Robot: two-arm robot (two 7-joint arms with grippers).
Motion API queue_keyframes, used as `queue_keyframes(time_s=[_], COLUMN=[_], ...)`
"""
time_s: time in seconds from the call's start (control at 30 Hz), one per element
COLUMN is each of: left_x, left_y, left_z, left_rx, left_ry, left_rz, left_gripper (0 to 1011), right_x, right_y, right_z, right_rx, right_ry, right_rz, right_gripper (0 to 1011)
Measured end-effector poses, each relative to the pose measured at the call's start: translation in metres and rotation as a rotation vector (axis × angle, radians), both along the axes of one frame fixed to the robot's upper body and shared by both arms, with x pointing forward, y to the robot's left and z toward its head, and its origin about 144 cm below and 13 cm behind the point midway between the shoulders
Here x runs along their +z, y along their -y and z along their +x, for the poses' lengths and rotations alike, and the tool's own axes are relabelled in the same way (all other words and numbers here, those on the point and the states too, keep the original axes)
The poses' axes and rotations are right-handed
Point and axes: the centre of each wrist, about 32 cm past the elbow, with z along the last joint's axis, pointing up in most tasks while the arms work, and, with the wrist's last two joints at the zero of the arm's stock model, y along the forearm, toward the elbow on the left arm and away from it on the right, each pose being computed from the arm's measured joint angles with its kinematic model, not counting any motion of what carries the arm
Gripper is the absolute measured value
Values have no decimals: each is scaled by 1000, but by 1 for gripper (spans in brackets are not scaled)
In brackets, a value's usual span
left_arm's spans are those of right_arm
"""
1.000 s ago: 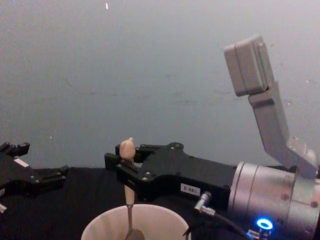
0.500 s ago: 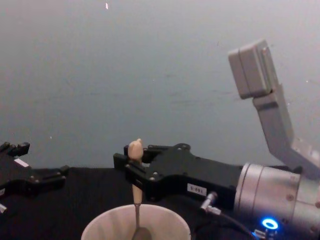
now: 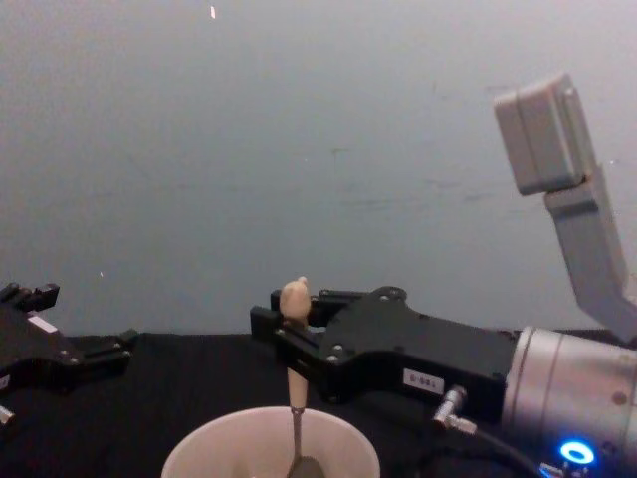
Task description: Pick up the stirring spoon with one hand, stir inside the cup, then place it back in its original position.
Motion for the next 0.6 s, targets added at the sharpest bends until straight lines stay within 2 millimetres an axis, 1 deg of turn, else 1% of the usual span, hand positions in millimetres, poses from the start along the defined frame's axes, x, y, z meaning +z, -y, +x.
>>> queue_keyframes(time_s=[0.33, 0.6], left_x=[0, 0], left_y=[0, 0], left_z=[0, 0], left_rx=[0, 0], left_ry=[0, 0], left_rz=[0, 0], left_gripper=[1001, 1001], right_x=[4, 0], right_y=[7, 6], right_z=[-12, -19], right_rx=[18, 40], right_ry=[6, -8], right_rz=[12, -4], right_gripper=[211, 211])
